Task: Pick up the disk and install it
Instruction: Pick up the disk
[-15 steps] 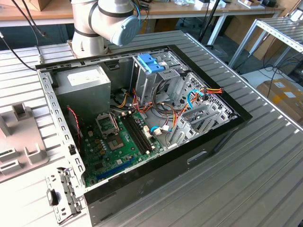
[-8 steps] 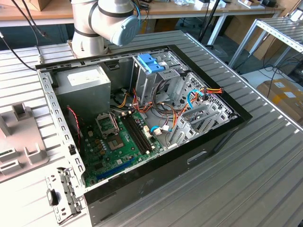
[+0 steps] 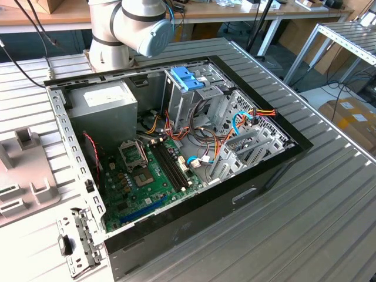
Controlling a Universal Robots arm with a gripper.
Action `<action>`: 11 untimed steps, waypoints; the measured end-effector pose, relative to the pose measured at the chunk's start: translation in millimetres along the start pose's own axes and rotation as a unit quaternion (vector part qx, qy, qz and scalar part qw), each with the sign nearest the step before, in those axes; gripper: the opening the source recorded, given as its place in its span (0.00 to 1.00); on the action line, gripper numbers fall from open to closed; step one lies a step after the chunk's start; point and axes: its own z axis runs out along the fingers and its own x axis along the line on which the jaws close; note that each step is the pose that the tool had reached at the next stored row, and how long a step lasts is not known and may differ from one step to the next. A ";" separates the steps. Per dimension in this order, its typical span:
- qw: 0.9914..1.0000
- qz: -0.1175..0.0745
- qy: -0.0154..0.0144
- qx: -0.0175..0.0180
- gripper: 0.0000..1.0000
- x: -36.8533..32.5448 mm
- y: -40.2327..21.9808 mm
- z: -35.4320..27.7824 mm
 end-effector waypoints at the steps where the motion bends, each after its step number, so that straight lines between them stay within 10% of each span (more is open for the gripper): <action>1: 1.000 -0.003 0.000 0.000 0.11 0.0 0.0 0.0; 11: 0.999 -0.043 -0.001 -0.001 0.11 0.0 0.0 0.0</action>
